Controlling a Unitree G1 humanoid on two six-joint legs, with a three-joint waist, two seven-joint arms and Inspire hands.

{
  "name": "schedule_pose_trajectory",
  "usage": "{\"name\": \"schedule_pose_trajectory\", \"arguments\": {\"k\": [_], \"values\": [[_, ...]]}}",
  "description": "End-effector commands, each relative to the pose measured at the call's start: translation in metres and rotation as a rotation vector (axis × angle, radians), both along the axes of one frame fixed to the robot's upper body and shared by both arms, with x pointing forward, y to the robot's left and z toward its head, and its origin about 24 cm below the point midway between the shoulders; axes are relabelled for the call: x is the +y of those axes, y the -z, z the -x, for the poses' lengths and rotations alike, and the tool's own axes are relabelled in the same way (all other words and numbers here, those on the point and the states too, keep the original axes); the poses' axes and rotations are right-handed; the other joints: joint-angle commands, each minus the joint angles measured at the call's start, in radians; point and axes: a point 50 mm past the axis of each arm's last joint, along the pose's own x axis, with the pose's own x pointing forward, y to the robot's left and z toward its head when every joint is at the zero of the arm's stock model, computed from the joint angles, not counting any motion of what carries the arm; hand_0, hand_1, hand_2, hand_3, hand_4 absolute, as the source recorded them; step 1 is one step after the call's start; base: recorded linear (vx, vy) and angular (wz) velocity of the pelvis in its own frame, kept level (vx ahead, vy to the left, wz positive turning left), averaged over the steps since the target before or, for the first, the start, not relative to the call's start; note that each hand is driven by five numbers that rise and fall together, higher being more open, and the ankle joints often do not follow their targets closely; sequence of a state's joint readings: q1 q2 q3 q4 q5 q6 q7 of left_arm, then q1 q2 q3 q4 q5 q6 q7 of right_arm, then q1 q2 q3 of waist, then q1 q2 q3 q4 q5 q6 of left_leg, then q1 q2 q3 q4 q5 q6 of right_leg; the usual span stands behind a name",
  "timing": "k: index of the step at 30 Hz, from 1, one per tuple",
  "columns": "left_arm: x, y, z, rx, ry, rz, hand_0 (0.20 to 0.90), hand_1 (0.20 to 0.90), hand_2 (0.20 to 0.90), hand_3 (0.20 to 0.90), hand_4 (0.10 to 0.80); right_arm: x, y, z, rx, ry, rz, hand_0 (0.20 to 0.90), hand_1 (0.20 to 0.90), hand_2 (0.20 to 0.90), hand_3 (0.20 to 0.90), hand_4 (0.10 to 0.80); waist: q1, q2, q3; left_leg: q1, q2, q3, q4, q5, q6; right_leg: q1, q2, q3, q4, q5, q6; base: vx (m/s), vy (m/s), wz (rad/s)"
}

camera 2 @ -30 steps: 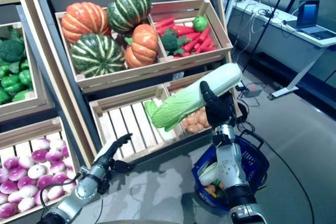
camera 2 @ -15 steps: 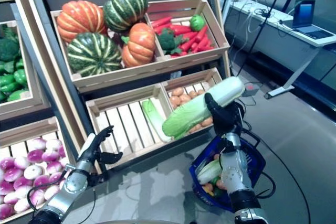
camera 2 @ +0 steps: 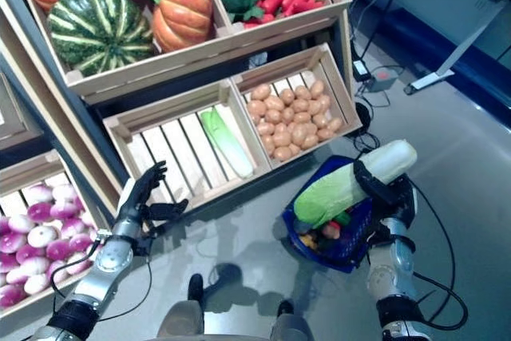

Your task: Put vegetables into the basket

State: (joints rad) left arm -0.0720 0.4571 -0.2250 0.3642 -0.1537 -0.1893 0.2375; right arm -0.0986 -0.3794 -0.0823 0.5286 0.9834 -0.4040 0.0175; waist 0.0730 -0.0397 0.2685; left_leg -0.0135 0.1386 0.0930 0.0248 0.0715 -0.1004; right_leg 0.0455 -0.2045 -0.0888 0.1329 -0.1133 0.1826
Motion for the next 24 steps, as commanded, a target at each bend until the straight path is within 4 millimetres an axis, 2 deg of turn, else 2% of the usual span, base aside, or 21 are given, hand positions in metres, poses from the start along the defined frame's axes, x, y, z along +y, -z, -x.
{"name": "schedule_pose_trajectory", "arguments": {"k": [1, 2, 3, 4, 5, 7, 8, 9, 10, 11, 13, 15, 20, 24], "values": [[0.012, -0.049, -0.013, -0.277, -0.032, -0.015, 0.9, 0.9, 0.9, 0.9, 0.8, -0.014, -0.048, -0.005, -0.241, 0.078, 0.138, 0.3, 0.3, 0.3, 0.3, 0.4, -0.018, 0.013, -0.102, -0.099, 0.027, -0.025, 0.063, -0.024, -0.002, 0.004, -0.145, -0.03, 0.135, 0.195, 0.021, 0.216, -0.09, -0.37], [0.018, -0.056, -0.016, -0.299, -0.058, -0.032, 0.9, 0.9, 0.9, 0.9, 0.8, -0.02, -0.05, -0.008, -0.225, 0.113, 0.145, 0.3, 0.3, 0.3, 0.3, 0.4, -0.018, 0.018, -0.091, -0.07, 0.048, -0.005, 0.067, -0.033, -0.019, -0.03, -0.136, -0.066, 0.063, 0.168, 0.01, 0.116, -0.202, -0.47], [0.019, -0.06, -0.019, -0.312, -0.067, -0.032, 0.9, 0.9, 0.9, 0.9, 0.8, -0.02, -0.053, -0.012, -0.229, 0.121, 0.155, 0.3, 0.3, 0.3, 0.3, 0.4, -0.019, 0.017, -0.083, -0.069, 0.058, 0.006, 0.077, -0.042, -0.028, -0.044, -0.132, -0.081, 0.023, 0.185, 0.013, 0.037, -0.337, -0.64], [0.021, -0.069, -0.026, -0.34, -0.082, -0.029, 0.9, 0.9, 0.9, 0.9, 0.8, -0.02, -0.063, -0.022, -0.244, 0.133, 0.16, 0.3, 0.3, 0.3, 0.3, 0.4, -0.024, 0.009, -0.066, -0.072, 0.073, 0.026, 0.096, -0.06, -0.039, -0.078, -0.131, -0.1, -0.045, 0.232, 0.028, -0.095, -0.328, -0.6], [0.022, -0.08, -0.034, -0.375, -0.09, -0.024, 0.9, 0.9, 0.9, 0.9, 0.8, -0.023, -0.075, -0.032, -0.258, 0.16, 0.177, 0.3, 0.3, 0.3, 0.3, 0.4, -0.027, 0.008, -0.047, -0.09, 0.097, 0.033, 0.114, -0.073, -0.046, -0.098, -0.129, -0.099, -0.075, 0.244, 0.038, -0.099, -0.284, -0.6], [0.02, -0.086, -0.041, -0.386, -0.093, -0.023, 0.9, 0.9, 0.9, 0.9, 0.8, -0.027, -0.085, -0.039, -0.261, 0.201, 0.187, 0.3, 0.3, 0.3, 0.3, 0.4, -0.032, 0.01, -0.036, -0.123, 0.125, 0.034, 0.15, -0.076, -0.048, -0.101, -0.114, -0.081, -0.058, 0.218, 0.032, 0.009, -0.204, -0.31], [0.016, -0.083, -0.039, -0.373, -0.096, -0.011, 0.9, 0.9, 0.9, 0.9, 0.8, -0.028, -0.09, -0.036, -0.259, 0.243, 0.22, 0.3, 0.3, 0.3, 0.3, 0.4, -0.034, 0.009, -0.037, -0.135, 0.151, 0.037, 0.171, -0.069, -0.057, -0.096, -0.104, -0.092, -0.034, 0.19, 0.029, 0.085, -0.157, -0.01], [0.015, -0.082, -0.039, -0.372, -0.095, -0.011, 0.9, 0.9, 0.9, 0.9, 0.8, -0.027, -0.09, -0.036, -0.256, 0.245, 0.223, 0.3, 0.3, 0.3, 0.3, 0.4, -0.034, 0.01, -0.038, -0.136, 0.153, 0.035, 0.173, -0.069, -0.058, -0.095, -0.103, -0.093, -0.033, 0.188, 0.028, 0.178, -0.133, 0.22], [0.014, -0.079, -0.035, -0.362, -0.092, -0.012, 0.9, 0.9, 0.9, 0.9, 0.8, -0.03, -0.092, -0.032, -0.245, 0.271, 0.263, 0.3, 0.3, 0.3, 0.3, 0.4, -0.026, 0.009, -0.043, -0.135, 0.17, 0.038, 0.178, -0.064, -0.067, -0.079, -0.111, -0.118, -0.025, 0.177, 0.03, 0.162, -0.094, -0.03], [0.014, -0.076, -0.032, -0.348, -0.085, -0.014, 0.9, 0.9, 0.9, 0.9, 0.8, -0.033, -0.094, -0.028, -0.237, 0.293, 0.298, 0.3, 0.3, 0.3, 0.3, 0.4, -0.024, 0.01, -0.048, -0.132, 0.182, 0.035, 0.174, -0.06, -0.075, -0.064, -0.107, -0.121, -0.027, 0.163, 0.033, 0.217, -0.122, -0.09], [0.013, -0.074, -0.027, -0.329, -0.059, -0.023, 0.9, 0.9, 0.9, 0.9, 0.8, -0.046, -0.101, -0.021, -0.212, 0.347, 0.378, 0.3, 0.3, 0.3, 0.3, 0.4, -0.02, 0.014, -0.059, -0.131, 0.196, 0.019, 0.163, -0.05, -0.089, -0.048, -0.094, -0.12, -0.03, 0.136, 0.038, 0.187, -0.119, -0.2], [0.011, -0.078, -0.029, -0.332, -0.039, -0.025, 0.9, 0.9, 0.9, 0.9, 0.8, -0.055, -0.11, -0.021, -0.2, 0.391, 0.409, 0.3, 0.3, 0.3, 0.3, 0.4, -0.016, 0.016, -0.059, -0.148, 0.201, 0.008, 0.171, -0.045, -0.102, -0.045, -0.096, -0.133, -0.024, 0.124, 0.042, 0.074, -0.084, -0.05], [0.011, -0.102, -0.037, -0.409, 0.004, -0.062, 0.9, 0.9, 0.9, 0.9, 0.8, -0.067, -0.125, -0.027, -0.161, 0.472, 0.5, 0.3, 0.3, 0.3, 0.3, 0.4, -0.013, 0.026, -0.014, -0.234, 0.221, -0.04, 0.273, -0.063, -0.129, -0.088, -0.123, -0.137, 0.07, 0.08, 0.046, -0.027, -0.061, 0.14], [0.01, -0.128, -0.043, -0.484, 0.045, -0.083, 0.9, 0.9, 0.9, 0.9, 0.8, -0.07, -0.137, -0.035, -0.169, 0.467, 0.517, 0.3, 0.3, 0.3, 0.3, 0.4, -0.01, 0.035, 0.045, -0.342, 0.242, -0.094, 0.415, -0.099, -0.144, -0.159, -0.156, -0.113, 0.19, 0.039, 0.049, -0.072, -0.075, 0.12]]}}
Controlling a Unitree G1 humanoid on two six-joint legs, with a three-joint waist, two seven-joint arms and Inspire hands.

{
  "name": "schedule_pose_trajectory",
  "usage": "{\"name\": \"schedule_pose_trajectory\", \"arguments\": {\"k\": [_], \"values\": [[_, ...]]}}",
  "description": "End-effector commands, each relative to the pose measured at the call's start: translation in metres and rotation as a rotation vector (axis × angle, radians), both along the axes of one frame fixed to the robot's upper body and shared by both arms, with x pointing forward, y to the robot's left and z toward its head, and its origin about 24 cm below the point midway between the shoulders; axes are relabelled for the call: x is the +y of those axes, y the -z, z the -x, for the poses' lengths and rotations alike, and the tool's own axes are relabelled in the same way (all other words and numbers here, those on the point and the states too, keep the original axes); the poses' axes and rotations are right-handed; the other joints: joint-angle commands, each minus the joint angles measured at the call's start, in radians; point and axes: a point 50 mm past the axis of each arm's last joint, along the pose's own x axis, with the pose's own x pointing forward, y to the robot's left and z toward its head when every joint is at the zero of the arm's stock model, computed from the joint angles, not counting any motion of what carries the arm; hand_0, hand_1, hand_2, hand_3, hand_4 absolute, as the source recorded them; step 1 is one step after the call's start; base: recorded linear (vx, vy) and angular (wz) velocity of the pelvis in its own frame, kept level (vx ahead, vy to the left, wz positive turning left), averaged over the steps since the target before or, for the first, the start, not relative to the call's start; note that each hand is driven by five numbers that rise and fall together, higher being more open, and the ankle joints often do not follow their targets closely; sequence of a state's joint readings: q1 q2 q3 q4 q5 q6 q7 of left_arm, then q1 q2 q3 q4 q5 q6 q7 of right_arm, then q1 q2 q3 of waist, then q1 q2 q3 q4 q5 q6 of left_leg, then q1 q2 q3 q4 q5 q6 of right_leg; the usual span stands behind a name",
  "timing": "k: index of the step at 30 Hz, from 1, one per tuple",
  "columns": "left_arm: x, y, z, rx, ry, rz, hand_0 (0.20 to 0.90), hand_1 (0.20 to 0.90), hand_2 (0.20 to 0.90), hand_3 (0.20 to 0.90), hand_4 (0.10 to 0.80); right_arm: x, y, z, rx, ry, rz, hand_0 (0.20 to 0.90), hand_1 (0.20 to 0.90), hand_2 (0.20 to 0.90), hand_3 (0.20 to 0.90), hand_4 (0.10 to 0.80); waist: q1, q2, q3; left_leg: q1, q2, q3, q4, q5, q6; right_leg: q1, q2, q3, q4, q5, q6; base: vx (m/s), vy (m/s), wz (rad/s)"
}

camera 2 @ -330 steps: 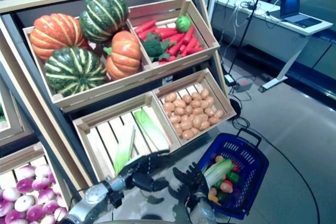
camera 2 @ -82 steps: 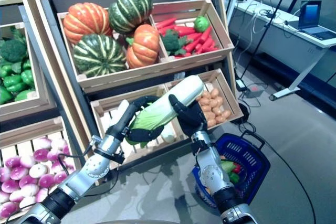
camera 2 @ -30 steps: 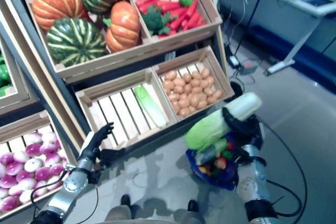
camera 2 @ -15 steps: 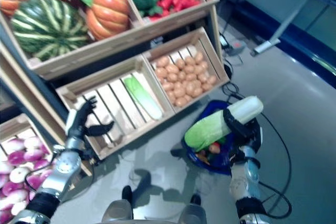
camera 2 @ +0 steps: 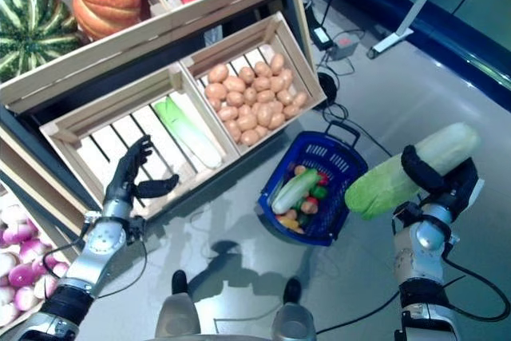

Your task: Put vegetables into the basket

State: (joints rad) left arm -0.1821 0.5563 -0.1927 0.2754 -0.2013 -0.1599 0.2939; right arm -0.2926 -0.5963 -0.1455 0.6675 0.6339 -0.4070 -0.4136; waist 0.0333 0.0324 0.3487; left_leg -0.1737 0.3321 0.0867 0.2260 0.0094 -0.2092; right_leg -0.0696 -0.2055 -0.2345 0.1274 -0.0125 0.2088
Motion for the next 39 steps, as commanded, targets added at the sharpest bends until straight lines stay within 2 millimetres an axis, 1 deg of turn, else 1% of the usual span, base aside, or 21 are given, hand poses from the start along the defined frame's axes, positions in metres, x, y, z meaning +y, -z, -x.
{"name": "schedule_pose_trajectory", "arguments": {"k": [1, 3, 4, 6, 7, 9, 10, 11, 12, 14, 17, 18, 21, 22, 26, 31, 33, 34, 36, 38, 39], "values": [[-0.007, -0.075, -0.015, -0.309, 0.092, -0.058, 0.9, 0.9, 0.9, 0.9, 0.8, -0.003, -0.071, -0.017, -0.246, -0.01, 0.182, 0.3, 0.3, 0.3, 0.3, 0.4, 0.03, -0.033, -0.024, -0.209, 0.048, -0.103, 0.244, -0.048, -0.036, -0.066, -0.161, 0.042, 0.222, -0.071, 0.023, -0.073, -0.032, 0.15], [-0.009, -0.083, -0.017, -0.342, 0.105, -0.059, 0.9, 0.9, 0.9, 0.9, 0.8, -0.002, -0.079, -0.023, -0.251, -0.025, 0.189, 0.3, 0.3, 0.3, 0.3, 0.4, 0.029, -0.025, -0.001, -0.256, 0.047, -0.127, 0.304, -0.072, -0.04, -0.114, -0.176, 0.066, 0.278, -0.088, 0.024, -0.071, -0.009, 0.14], [-0.012, -0.09, -0.019, -0.37, 0.11, -0.054, 0.9, 0.9, 0.9, 0.9, 0.8, -0.002, -0.086, -0.029, -0.255, -0.033, 0.19, 0.3, 0.3, 0.3, 0.3, 0.4, 0.026, -0.019, 0.014, -0.298, 0.044, -0.144, 0.354, -0.092, -0.043, -0.165, -0.185, 0.09, 0.333, -0.102, 0.024, -0.083, 0.016, 0.13], [-0.017, -0.1, -0.02, -0.417, 0.118, -0.045, 0.9, 0.9, 0.9, 0.9, 0.8, -0.001, -0.095, -0.036, -0.264, -0.056, 0.19, 0.3, 0.3, 0.3, 0.3, 0.4, 0.023, -0.01, 0.036, -0.348, 0.036, -0.163, 0.413, -0.122, -0.048, -0.236, -0.197, 0.121, 0.401, -0.119, 0.025, -0.088, 0.029, 0.02], [-0.019, -0.102, -0.021, -0.428, 0.121, -0.044, 0.9, 0.9, 0.9, 0.9, 0.8, 0.0, -0.098, -0.038, -0.27, -0.061, 0.19, 0.3, 0.3, 0.3, 0.3, 0.4, 0.022, -0.007, 0.043, -0.361, 0.034, -0.167, 0.43, -0.129, -0.05, -0.257, -0.202, 0.127, 0.422, -0.123, 0.025, -0.101, 0.028, -0.01], [-0.028, -0.115, -0.025, -0.48, 0.142, -0.038, 0.9, 0.9, 0.9, 0.9, 0.8, 0.006, -0.11, -0.05, -0.29, -0.105, 0.183, 0.3, 0.3, 0.3, 0.3, 0.4, 0.02, 0.005, 0.072, -0.43, 0.022, -0.193, 0.514, -0.172, -0.051, -0.369, -0.233, 0.164, 0.534, -0.145, 0.025, -0.107, 0.047, 0.07], [-0.03, -0.117, -0.026, -0.488, 0.145, -0.038, 0.9, 0.9, 0.9, 0.9, 0.8, 0.007, -0.113, -0.053, -0.292, -0.116, 0.178, 0.3, 0.3, 0.3, 0.3, 0.4, 0.02, 0.006, 0.072, -0.448, 0.018, -0.196, 0.532, -0.182, -0.05, -0.394, -0.239, 0.172, 0.554, -0.151, 0.027, -0.091, 0.051, 0.07], [-0.034, -0.123, -0.027, -0.509, 0.161, -0.043, 0.9, 0.9, 0.9, 0.9, 0.8, 0.009, -0.119, -0.058, -0.293, -0.126, 0.173, 0.3, 0.3, 0.3, 0.3, 0.4, 0.023, 0.01, 0.083, -0.475, 0.008, -0.209, 0.565, -0.2, -0.053, -0.439, -0.255, 0.185, 0.594, -0.155, 0.029, -0.052, 0.027, 0.05], [-0.035, -0.125, -0.027, -0.515, 0.163, -0.044, 0.9, 0.9, 0.9, 0.9, 0.8, 0.009, -0.121, -0.06, -0.294, -0.129, 0.171, 0.3, 0.3, 0.3, 0.3, 0.4, 0.023, 0.011, 0.084, -0.484, 0.006, -0.212, 0.574, -0.206, -0.053, -0.453, -0.259, 0.19, 0.606, -0.158, 0.03, -0.051, 0.041, 0.08], [-0.039, -0.132, -0.029, -0.543, 0.171, -0.045, 0.9, 0.9, 0.9, 0.9, 0.8, 0.009, -0.129, -0.065, -0.297, -0.136, 0.16, 0.3, 0.3, 0.3, 0.3, 0.4, 0.024, 0.012, 0.089, -0.518, 0.0, -0.215, 0.619, -0.234, -0.053, -0.517, -0.278, 0.21, 0.667, -0.173, 0.039, -0.053, 0.031, 0.11], [-0.045, -0.145, -0.03, -0.606, 0.182, -0.055, 0.9, 0.9, 0.9, 0.9, 0.8, 0.011, -0.141, -0.074, -0.268, -0.125, 0.162, 0.3, 0.3, 0.3, 0.3, 0.4, 0.029, 0.016, 0.093, -0.567, -0.006, -0.218, 0.668, -0.256, -0.053, -0.605, -0.3, 0.228, 0.737, -0.179, 0.047, -0.072, 0.026, 0.12], [-0.045, -0.152, -0.029, -0.639, 0.186, -0.062, 0.9, 0.9, 0.9, 0.9, 0.8, 0.01, -0.144, -0.076, -0.262, -0.109, 0.157, 0.3, 0.3, 0.3, 0.3, 0.4, 0.03, 0.019, 0.095, -0.584, -0.004, -0.216, 0.682, -0.262, -0.053, -0.631, -0.305, 0.232, 0.754, -0.179, 0.048, -0.069, 0.023, 0.11], [-0.047, -0.163, -0.029, -0.677, 0.2, -0.071, 0.9, 0.9, 0.9, 0.9, 0.8, 0.009, -0.15, -0.08, -0.259, -0.119, 0.141, 0.3, 0.3, 0.3, 0.3, 0.4, 0.032, 0.025, 0.092, -0.608, -0.001, -0.215, 0.694, -0.266, -0.053, -0.668, -0.313, 0.235, 0.774, -0.18, 0.05, -0.058, 0.008, 0.07], [-0.048, -0.169, -0.03, -0.694, 0.21, -0.078, 0.9, 0.9, 0.9, 0.9, 0.8, 0.009, -0.151, -0.083, -0.258, -0.141, 0.118, 0.9, 0.9, 0.9, 0.9, 0.8, 0.032, 0.029, 0.09, -0.618, 0.0, -0.213, 0.699, -0.267, -0.053, -0.687, -0.317, 0.238, 0.785, -0.179, 0.05, -0.043, 0.02, 0.03], [-0.048, -0.18, -0.031, -0.711, 0.227, -0.096, 0.9, 0.9, 0.9, 0.9, 0.8, 0.006, -0.151, -0.085, -0.246, -0.157, 0.089, 0.9, 0.9, 0.9, 0.9, 0.8, 0.034, 0.031, 0.076, -0.628, 0.008, -0.209, 0.701, -0.263, -0.053, -0.704, -0.322, 0.241, 0.794, -0.179, 0.053, -0.009, 0.005, 0.0], [-0.043, -0.19, -0.03, -0.754, 0.185, -0.192, 0.9, 0.9, 0.9, 0.9, 0.8, 0.007, -0.141, -0.088, -0.2, -0.214, 0.052, 0.9, 0.9, 0.9, 0.9, 0.8, 0.033, 0.02, 0.052, -0.605, 0.019, -0.204, 0.679, -0.251, -0.053, -0.685, -0.323, 0.236, 0.777, -0.171, 0.053, 0.027, 0.008, 0.0], [-0.033, -0.203, -0.031, -0.792, 0.115, -0.297, 0.9, 0.9, 0.9, 0.9, 0.8, 0.004, -0.13, -0.088, -0.143, -0.254, 0.03, 0.9, 0.9, 0.9, 0.9, 0.8, 0.03, 0.013, 0.036, -0.585, 0.028, -0.202, 0.664, -0.24, -0.053, -0.67, -0.321, 0.237, 0.768, -0.166, 0.053, 0.072, 0.024, -0.03], [-0.032, -0.205, -0.032, -0.793, 0.109, -0.301, 0.9, 0.9, 0.9, 0.9, 0.8, 0.004, -0.129, -0.088, -0.14, -0.257, 0.028, 0.9, 0.9, 0.9, 0.9, 0.8, 0.03, 0.012, 0.036, -0.583, 0.028, -0.202, 0.663, -0.24, -0.053, -0.669, -0.321, 0.237, 0.767, -0.166, 0.053, 0.058, 0.024, -0.04], [-0.017, -0.218, -0.04, -0.759, 0.024, -0.413, 0.9, 0.9, 0.9, 0.9, 0.8, 0.004, -0.121, -0.09, -0.103, -0.3, 0.007, 0.9, 0.9, 0.9, 0.9, 0.8, 0.02, 0.006, 0.023, -0.567, 0.042, -0.198, 0.652, -0.228, -0.053, -0.656, -0.319, 0.241, 0.763, -0.163, 0.053, 0.072, 0.033, -0.05], [-0.009, -0.227, -0.046, -0.754, -0.028, -0.504, 0.9, 0.9, 0.9, 0.9, 0.8, 0.005, -0.118, -0.091, -0.084, -0.326, 0.001, 0.9, 0.9, 0.9, 0.9, 0.8, 0.012, 0.002, 0.017, -0.56, 0.053, -0.195, 0.646, -0.219, -0.053, -0.651, -0.32, 0.243, 0.762, -0.162, 0.053, 0.066, 0.046, -0.11], [0.0, -0.239, -0.051, -0.745, -0.084, -0.606, 0.9, 0.9, 0.9, 0.9, 0.8, 0.006, -0.114, -0.092, -0.051, -0.364, -0.008, 0.9, 0.9, 0.9, 0.9, 0.8, -0.001, -0.002, 0.008, -0.551, 0.064, -0.191, 0.638, -0.209, -0.053, -0.645, -0.319, 0.246, 0.757, -0.156, 0.053, 0.158, 0.066, -0.16]]}}
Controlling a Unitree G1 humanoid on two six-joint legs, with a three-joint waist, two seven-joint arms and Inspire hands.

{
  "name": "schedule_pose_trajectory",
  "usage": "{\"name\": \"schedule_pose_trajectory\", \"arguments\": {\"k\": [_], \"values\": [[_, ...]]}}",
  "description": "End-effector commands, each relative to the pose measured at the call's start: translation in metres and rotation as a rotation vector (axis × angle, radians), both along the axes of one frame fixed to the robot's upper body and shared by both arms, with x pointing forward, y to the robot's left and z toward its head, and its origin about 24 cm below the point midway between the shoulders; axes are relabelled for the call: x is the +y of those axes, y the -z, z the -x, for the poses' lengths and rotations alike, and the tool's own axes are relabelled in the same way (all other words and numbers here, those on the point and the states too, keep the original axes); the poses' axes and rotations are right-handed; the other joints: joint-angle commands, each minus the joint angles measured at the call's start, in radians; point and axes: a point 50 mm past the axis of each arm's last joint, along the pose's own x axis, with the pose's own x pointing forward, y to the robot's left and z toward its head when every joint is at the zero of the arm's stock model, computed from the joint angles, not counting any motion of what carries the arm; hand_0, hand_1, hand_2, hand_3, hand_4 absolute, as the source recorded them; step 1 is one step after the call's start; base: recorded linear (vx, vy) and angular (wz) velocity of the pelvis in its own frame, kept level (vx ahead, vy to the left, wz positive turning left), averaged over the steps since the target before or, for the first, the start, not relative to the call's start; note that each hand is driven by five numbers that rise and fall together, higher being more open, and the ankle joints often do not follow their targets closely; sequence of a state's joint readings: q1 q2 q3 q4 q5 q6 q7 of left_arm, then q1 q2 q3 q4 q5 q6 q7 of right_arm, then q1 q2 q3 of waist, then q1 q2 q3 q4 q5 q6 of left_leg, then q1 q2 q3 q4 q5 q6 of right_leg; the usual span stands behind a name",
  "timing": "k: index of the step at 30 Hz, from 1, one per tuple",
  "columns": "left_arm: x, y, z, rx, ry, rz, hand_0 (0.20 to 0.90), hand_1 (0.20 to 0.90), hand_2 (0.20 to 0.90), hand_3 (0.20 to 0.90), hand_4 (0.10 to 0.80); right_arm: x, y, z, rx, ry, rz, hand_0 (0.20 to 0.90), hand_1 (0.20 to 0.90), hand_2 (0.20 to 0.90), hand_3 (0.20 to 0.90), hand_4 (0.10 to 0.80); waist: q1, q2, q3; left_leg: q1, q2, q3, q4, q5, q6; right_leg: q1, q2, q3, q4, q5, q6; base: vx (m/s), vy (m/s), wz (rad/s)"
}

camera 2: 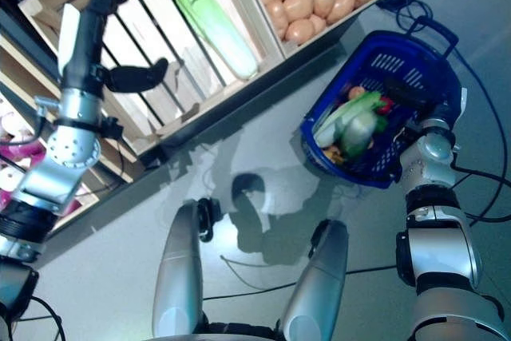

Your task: Put vegetables into the basket

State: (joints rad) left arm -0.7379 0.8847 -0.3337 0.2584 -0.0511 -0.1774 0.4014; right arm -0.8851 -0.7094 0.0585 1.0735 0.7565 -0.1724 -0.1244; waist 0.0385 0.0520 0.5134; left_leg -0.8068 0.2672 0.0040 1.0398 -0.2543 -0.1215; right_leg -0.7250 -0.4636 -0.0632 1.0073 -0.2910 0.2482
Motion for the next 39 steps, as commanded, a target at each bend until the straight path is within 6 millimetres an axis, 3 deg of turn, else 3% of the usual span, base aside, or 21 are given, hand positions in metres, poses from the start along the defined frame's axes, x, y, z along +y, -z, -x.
{"name": "schedule_pose_trajectory", "arguments": {"k": [1, 8, 11, 21, 30, 39], "values": [[0.014, -0.053, -0.002, -0.182, -0.159, -0.15, 0.9, 0.9, 0.9, 0.9, 0.8, -0.01, -0.018, 0.002, -0.043, -0.069, 0.027, 0.9, 0.9, 0.9, 0.9, 0.8, -0.015, -0.022, -0.165, 0.096, 0.141, -0.105, -0.171, 0.035, -0.14, 0.022, -0.063, 0.076, -0.114, 0.101, 0.014, 0.148, 0.061, -0.14], [0.034, -0.067, -0.019, -0.113, -0.339, -0.299, 0.9, 0.9, 0.9, 0.9, 0.8, 0.008, -0.023, -0.007, -0.1, -0.198, 0.012, 0.9, 0.9, 0.9, 0.9, 0.8, -0.044, -0.029, -0.174, 0.123, 0.17, -0.094, -0.185, 0.053, -0.14, 0.043, -0.064, 0.089, -0.13, 0.121, 0.014, 0.064, 0.043, -0.19], [0.038, -0.068, -0.026, -0.062, -0.469, -0.548, 0.9, 0.9, 0.9, 0.9, 0.8, 0.029, -0.033, -0.013, -0.21, -0.286, -0.021, 0.9, 0.9, 0.9, 0.9, 0.8, -0.066, -0.032, -0.174, 0.129, 0.181, -0.087, -0.183, 0.054, -0.14, 0.048, -0.066, 0.098, -0.144, 0.139, 0.014, 0.044, 0.051, -0.1], [0.046, -0.073, -0.036, 0.07, -0.675, -0.933, 0.9, 0.9, 0.9, 0.9, 0.8, 0.081, -0.046, -0.013, -0.382, -0.502, -0.046, 0.9, 0.9, 0.9, 0.9, 0.8, -0.125, -0.041, -0.146, 0.093, 0.204, -0.072, -0.14, 0.033, -0.14, 0.013, -0.059, 0.126, -0.161, 0.183, 0.014, -0.008, 0.064, -0.07], [0.052, -0.074, -0.04, 0.087, -0.743, -0.979, 0.9, 0.9, 0.9, 0.9, 0.8, 0.105, -0.047, -0.006, -0.447, -0.599, -0.051, 0.9, 0.9, 0.9, 0.9, 0.8, -0.162, -0.055, -0.105, 0.048, 0.219, -0.057, -0.1, 0.016, -0.14, -0.029, -0.051, 0.143, -0.18, 0.222, 0.014, -0.045, 0.061, -0.09], [0.054, -0.081, -0.04, 0.041, -0.791, -1.026, 0.9, 0.9, 0.9, 0.9, 0.8, 0.105, -0.055, -0.003, -0.454, -0.615, -0.007, 0.9, 0.9, 0.9, 0.9, 0.8, -0.181, -0.058, -0.075, -0.01, 0.234, -0.057, -0.071, 0.012, -0.14, -0.082, -0.047, 0.157, -0.182, 0.247, 0.014, -0.035, 0.051, -0.13]]}}
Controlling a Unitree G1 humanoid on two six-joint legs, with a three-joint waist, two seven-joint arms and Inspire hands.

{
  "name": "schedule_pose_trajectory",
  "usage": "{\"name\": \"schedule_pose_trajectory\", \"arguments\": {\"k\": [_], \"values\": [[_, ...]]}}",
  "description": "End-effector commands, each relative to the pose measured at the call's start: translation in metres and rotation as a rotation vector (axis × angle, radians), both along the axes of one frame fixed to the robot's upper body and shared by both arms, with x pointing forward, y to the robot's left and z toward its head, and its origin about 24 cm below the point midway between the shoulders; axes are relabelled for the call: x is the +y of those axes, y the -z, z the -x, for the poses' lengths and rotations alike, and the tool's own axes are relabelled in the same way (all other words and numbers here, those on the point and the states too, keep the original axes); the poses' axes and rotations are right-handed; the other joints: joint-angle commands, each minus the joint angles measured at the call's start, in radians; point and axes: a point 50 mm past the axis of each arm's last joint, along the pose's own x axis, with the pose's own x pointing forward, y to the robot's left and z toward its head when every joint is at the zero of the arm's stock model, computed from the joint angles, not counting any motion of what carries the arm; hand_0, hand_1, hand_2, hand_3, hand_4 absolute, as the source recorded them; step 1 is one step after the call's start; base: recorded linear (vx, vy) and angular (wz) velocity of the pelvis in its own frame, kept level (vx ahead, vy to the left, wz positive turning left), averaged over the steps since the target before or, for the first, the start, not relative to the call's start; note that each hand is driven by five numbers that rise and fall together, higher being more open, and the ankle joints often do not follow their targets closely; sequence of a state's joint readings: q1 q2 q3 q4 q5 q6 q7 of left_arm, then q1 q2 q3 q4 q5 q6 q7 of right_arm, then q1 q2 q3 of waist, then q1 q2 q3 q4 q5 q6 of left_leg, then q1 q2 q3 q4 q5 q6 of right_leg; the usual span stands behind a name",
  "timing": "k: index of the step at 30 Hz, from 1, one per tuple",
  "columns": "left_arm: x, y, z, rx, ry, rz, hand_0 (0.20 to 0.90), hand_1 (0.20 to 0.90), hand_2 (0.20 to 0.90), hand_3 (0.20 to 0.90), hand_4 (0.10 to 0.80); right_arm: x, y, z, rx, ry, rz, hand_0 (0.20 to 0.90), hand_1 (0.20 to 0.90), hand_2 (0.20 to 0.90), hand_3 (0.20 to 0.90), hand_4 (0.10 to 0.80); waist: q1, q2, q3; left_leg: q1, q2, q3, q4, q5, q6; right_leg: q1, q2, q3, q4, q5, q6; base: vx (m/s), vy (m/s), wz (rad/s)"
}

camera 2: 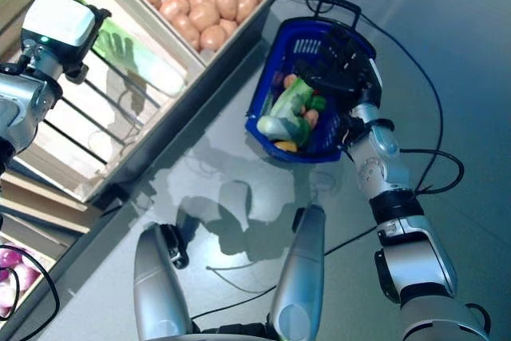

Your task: Put vegetables into the basket

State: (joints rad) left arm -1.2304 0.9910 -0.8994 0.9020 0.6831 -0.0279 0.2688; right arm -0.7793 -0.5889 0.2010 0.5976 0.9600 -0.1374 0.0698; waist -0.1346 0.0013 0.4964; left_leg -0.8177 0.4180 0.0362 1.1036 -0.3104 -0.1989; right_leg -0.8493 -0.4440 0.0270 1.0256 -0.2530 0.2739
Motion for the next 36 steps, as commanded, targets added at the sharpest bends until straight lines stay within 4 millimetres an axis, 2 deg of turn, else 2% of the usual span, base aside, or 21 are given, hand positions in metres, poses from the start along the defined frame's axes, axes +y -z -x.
{"name": "schedule_pose_trajectory", "arguments": {"k": [1, 15, 26, 36], "values": [[-0.005, -0.067, 0.008, -0.275, 0.001, -0.059, 0.9, 0.9, 0.9, 0.9, 0.8, -0.01, -0.039, 0.011, -0.234, -0.011, -0.014, 0.9, 0.9, 0.9, 0.9, 0.8, -0.011, -0.008, -0.05, -0.009, 0.082, -0.089, -0.131, 0.066, -0.063, 0.035, -0.065, 0.069, -0.203, 0.211, -0.012, -0.032, 0.024, -0.08], [-0.002, -0.078, 0.008, -0.277, -0.051, -0.07, 0.9, 0.9, 0.9, 0.9, 0.8, -0.013, -0.055, 0.012, -0.291, -0.017, -0.044, 0.9, 0.9, 0.9, 0.9, 0.8, -0.016, -0.004, 0.002, -0.124, 0.096, -0.118, -0.057, 0.035, -0.063, -0.073, -0.062, 0.094, -0.156, 0.211, -0.012, -0.054, 0.016, -0.09], [0.008, -0.069, 0.003, -0.167, -0.207, 0.026, 0.9, 0.9, 0.9, 0.9, 0.8, -0.016, -0.066, 0.016, -0.345, -0.007, -0.066, 0.9, 0.9, 0.9, 0.9, 0.8, -0.022, -0.002, 0.024, -0.235, 0.1, -0.143, -0.005, 0.019, -0.063, -0.177, -0.056, 0.108, -0.106, 0.2, -0.012, -0.057, 0.007, -0.03], [0.0, -0.061, -0.004, -0.08, -0.201, 0.0, 0.9, 0.9, 0.9, 0.9, 0.8, -0.017, -0.077, 0.018, -0.392, -0.009, -0.056, 0.9, 0.9, 0.9, 0.9, 0.8, -0.021, -0.004, 0.024, -0.354, 0.1, -0.174, 0.04, 0.017, -0.063, -0.292, -0.048, 0.117, -0.041, 0.18, -0.012, -0.054, -0.003, -0.03]]}}
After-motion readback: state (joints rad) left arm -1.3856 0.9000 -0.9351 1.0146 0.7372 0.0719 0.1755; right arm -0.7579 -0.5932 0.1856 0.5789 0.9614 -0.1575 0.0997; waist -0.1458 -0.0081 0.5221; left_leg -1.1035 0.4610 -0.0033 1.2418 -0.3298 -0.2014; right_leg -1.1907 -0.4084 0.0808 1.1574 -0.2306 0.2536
